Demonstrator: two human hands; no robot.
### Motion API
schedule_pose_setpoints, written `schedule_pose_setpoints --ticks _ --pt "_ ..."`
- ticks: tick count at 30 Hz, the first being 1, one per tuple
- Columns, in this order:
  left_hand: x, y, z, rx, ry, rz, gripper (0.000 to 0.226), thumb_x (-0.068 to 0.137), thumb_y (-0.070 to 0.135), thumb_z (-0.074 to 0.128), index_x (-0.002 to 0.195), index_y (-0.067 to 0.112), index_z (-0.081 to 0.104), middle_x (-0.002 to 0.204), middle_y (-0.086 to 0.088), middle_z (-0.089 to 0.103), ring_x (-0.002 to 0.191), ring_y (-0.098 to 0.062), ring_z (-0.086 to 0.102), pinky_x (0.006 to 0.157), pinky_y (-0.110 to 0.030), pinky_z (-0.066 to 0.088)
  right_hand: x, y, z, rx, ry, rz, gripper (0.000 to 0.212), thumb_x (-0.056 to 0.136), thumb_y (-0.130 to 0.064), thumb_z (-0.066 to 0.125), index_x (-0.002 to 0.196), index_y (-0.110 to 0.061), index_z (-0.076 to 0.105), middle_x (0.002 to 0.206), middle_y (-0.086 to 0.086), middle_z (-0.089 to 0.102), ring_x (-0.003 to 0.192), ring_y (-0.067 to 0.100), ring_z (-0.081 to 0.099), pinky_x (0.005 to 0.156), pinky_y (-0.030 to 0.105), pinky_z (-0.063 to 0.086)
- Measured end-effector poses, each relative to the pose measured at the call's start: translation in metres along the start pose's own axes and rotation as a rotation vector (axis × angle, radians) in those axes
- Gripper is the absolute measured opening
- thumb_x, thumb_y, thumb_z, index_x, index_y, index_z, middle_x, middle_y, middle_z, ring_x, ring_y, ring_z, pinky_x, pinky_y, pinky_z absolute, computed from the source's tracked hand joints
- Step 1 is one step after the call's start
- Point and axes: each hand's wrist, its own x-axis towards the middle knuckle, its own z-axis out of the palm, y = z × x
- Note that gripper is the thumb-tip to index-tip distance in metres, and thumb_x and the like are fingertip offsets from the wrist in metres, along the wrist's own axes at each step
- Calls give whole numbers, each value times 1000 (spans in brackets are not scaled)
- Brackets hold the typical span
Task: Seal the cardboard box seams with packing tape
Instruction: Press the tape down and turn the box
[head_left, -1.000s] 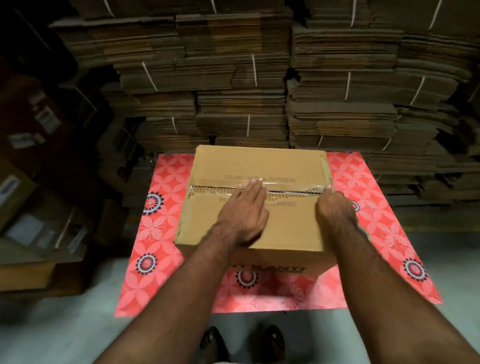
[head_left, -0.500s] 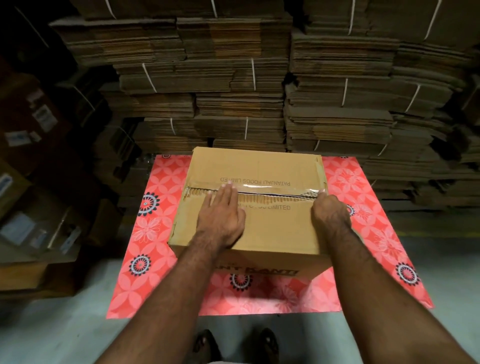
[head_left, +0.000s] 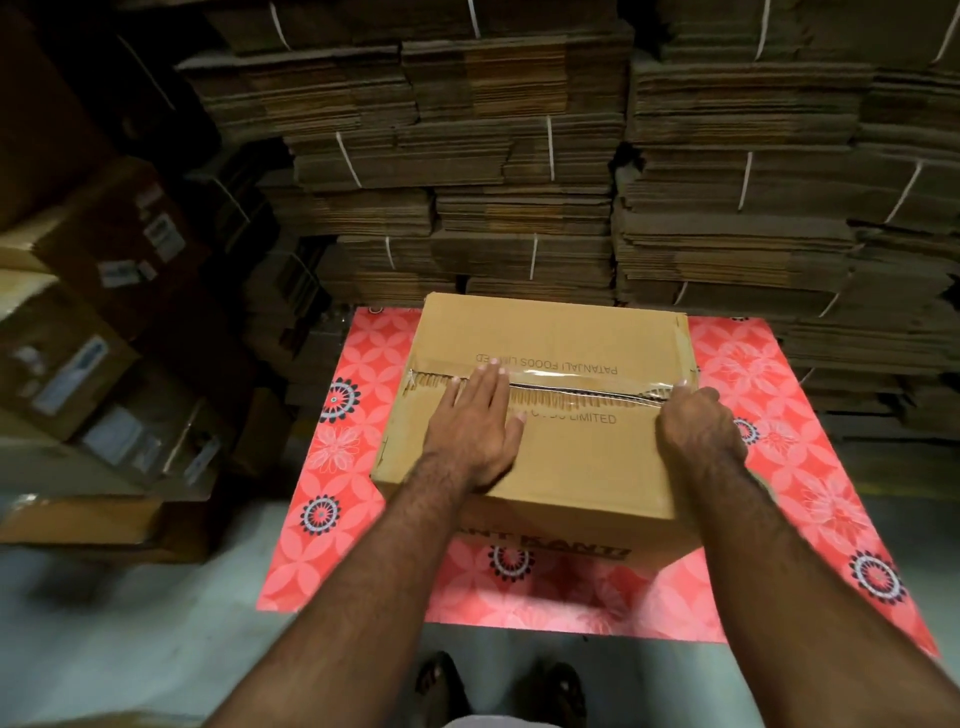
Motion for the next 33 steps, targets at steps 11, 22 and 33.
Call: schedule_pose_setpoints --ticks 11,22,33 --pt "3 -24 -4 -31 49 -488 78 100 57 5 157 2 -1 165 -19 -10 154 -30 -9 125 -46 -1 2 0 7 -138 19 -94 48 106 -38 22 124 -1 48 111 21 54 102 38 57 88 52 49" --pt "30 -49 -43 -368 75 -738 46 107 38 37 132 1 48 107 -11 57 91 -26 53 63 -35 44 11 3 12 -170 18 -122 54 105 -45 19 119 -5 52 95 13 49 83 31 51 65 42 46" --pt "18 -75 -27 -570 256 -636 52 107 39 34 121 -4 60 118 -29 62 93 -34 53 76 -36 36 0 -6 -2 101 78 -3 61 99 -59 32 122 -6 51 112 19 61 102 39 60 80 43 47"
